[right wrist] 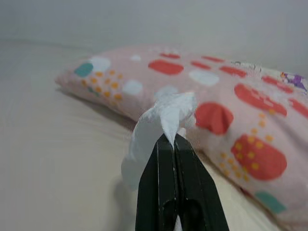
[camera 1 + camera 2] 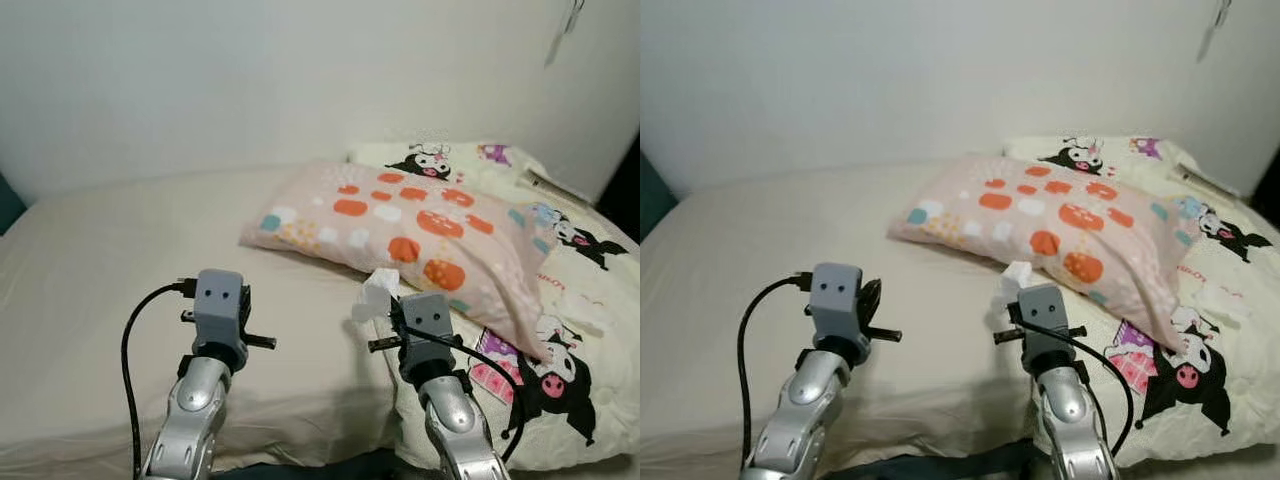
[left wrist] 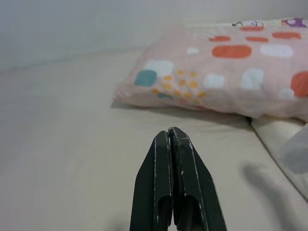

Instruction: Clean up the room

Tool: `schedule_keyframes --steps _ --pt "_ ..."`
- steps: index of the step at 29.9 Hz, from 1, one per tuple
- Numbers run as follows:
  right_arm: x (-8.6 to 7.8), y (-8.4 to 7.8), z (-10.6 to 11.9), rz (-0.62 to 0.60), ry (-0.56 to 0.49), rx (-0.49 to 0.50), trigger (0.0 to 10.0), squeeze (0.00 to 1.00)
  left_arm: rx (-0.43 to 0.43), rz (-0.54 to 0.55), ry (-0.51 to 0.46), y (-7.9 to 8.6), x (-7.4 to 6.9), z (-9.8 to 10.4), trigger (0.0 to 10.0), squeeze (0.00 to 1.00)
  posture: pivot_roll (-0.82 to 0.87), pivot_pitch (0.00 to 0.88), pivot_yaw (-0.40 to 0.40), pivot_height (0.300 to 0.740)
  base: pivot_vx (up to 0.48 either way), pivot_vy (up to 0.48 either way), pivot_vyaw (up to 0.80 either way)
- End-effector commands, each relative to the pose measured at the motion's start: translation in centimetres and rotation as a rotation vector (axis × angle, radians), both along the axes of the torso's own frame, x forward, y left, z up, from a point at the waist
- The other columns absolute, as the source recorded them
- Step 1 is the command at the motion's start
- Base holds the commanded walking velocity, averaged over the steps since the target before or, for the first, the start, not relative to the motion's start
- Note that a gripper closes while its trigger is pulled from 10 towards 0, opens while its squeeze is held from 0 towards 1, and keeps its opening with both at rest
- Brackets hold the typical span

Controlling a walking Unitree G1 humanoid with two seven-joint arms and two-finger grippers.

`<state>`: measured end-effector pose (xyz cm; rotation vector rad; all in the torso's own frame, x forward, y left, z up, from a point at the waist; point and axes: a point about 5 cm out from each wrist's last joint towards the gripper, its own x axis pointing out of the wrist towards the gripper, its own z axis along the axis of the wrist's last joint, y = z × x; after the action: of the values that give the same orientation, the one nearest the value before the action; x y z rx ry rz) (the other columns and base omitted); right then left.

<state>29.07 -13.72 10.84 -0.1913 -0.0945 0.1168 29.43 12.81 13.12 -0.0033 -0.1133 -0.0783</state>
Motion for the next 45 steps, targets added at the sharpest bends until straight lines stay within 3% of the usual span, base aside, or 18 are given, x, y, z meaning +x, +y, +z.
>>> schedule_keyframes --steps 1,16,36,42,45 --pt "-0.2 0.2 0.0 0.000 0.008 0.013 10.0 0.00 0.006 0.009 0.014 0.2 -0.2 -0.5 10.0 0.00 0.01 0.048 0.005 0.677 0.000 0.000 0.00" --pt "-0.3 0.5 -0.1 0.017 0.021 0.018 10.0 0.00 0.006 0.020 0.014 0.4 -0.4 -0.6 10.0 0.00 0.01 0.047 -0.003 0.740 0.000 0.000 0.00" --pt "-0.7 1.1 -0.4 0.052 0.035 0.119 10.0 0.00 0.015 0.037 0.022 0.8 -0.6 -1.1 10.0 0.00 0.01 0.047 -0.006 0.740 0.000 0.000 0.00" --pt "-0.5 0.1 -1.4 -0.072 0.042 0.105 10.0 0.00 0.027 0.022 0.040 0.6 -0.8 -1.6 10.0 0.00 0.01 0.048 -0.006 0.740 0.000 0.000 0.00" --pt "-0.7 -0.3 -2.0 -0.074 0.071 0.104 10.0 0.00 0.032 0.012 0.052 0.4 -0.8 -1.9 10.0 0.00 0.01 0.050 -0.003 0.740 0.000 0.000 0.00"
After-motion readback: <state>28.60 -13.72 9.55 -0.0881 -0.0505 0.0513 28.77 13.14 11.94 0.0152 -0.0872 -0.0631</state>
